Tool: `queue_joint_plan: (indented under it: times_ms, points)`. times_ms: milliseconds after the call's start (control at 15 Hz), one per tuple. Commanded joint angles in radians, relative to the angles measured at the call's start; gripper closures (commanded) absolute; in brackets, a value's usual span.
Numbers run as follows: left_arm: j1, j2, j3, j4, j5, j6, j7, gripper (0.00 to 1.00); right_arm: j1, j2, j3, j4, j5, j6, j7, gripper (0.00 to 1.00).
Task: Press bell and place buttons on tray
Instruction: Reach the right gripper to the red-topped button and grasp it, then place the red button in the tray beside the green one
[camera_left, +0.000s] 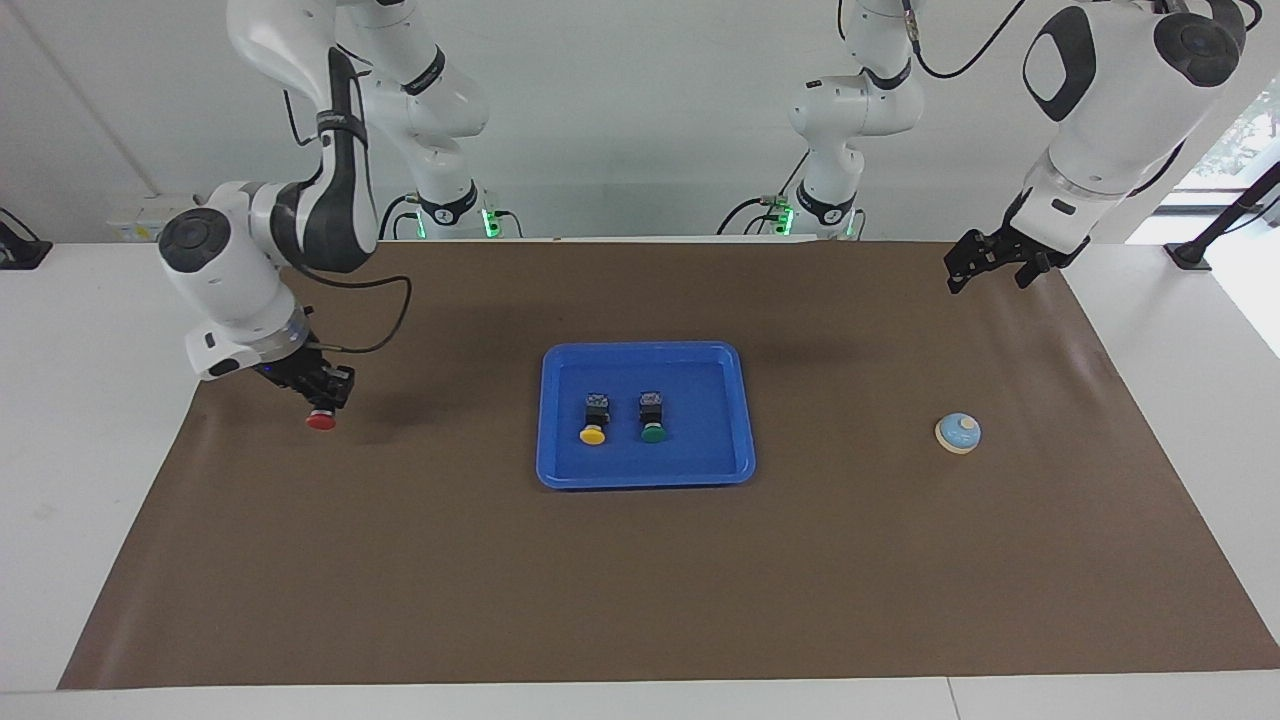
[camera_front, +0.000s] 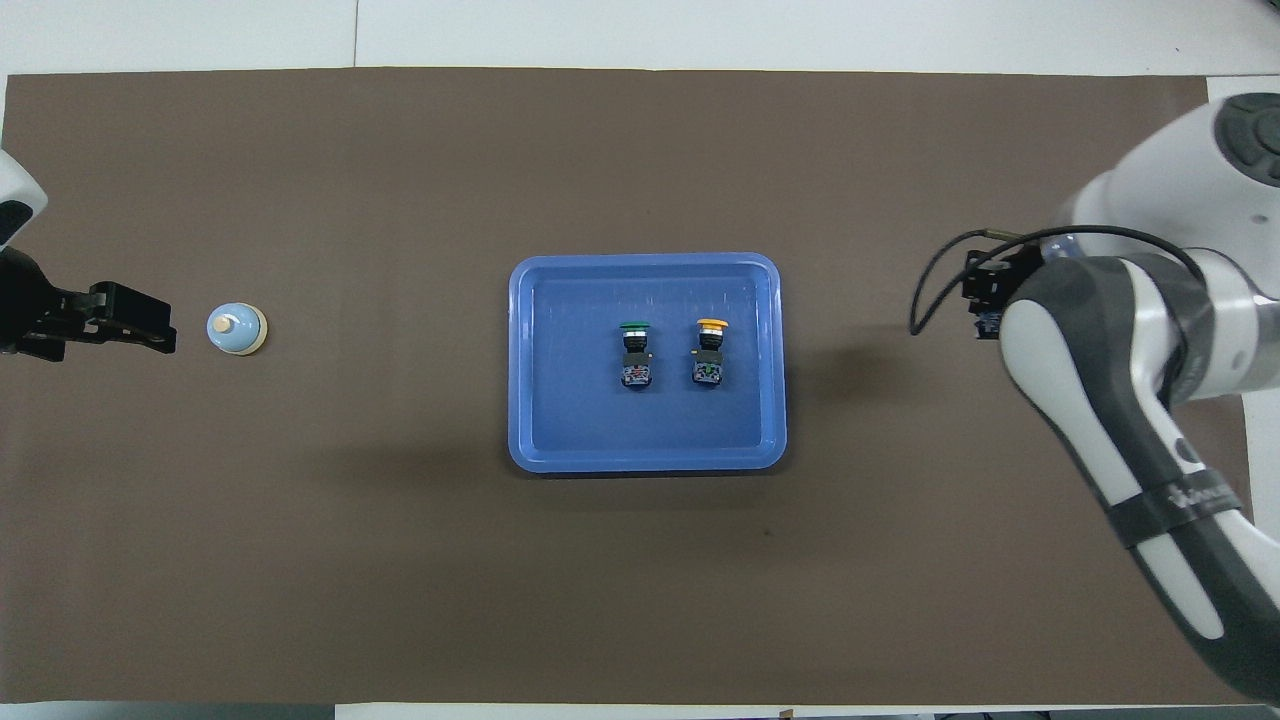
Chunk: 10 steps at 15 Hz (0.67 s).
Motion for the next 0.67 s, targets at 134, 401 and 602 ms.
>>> queue_joint_plan:
  times_ms: [134,401,602]
  points:
    - [-0.003,-0.01,0.004,0.002,-0.005,-0.013,-0.006,0.0,0.244,0.111,-0.004,0.214,0.037,-0.098,0.235,1.0]
    - [-0.001,-0.01,0.004,0.004,-0.005,-0.013,-0.006,0.0,0.437,0.256,-0.012,0.359,0.08,-0.1,0.417,1.0]
    - [-0.003,-0.01,0.004,0.004,-0.006,-0.013,-0.006,0.0,0.541,0.357,-0.014,0.401,0.071,-0.045,0.499,1.0]
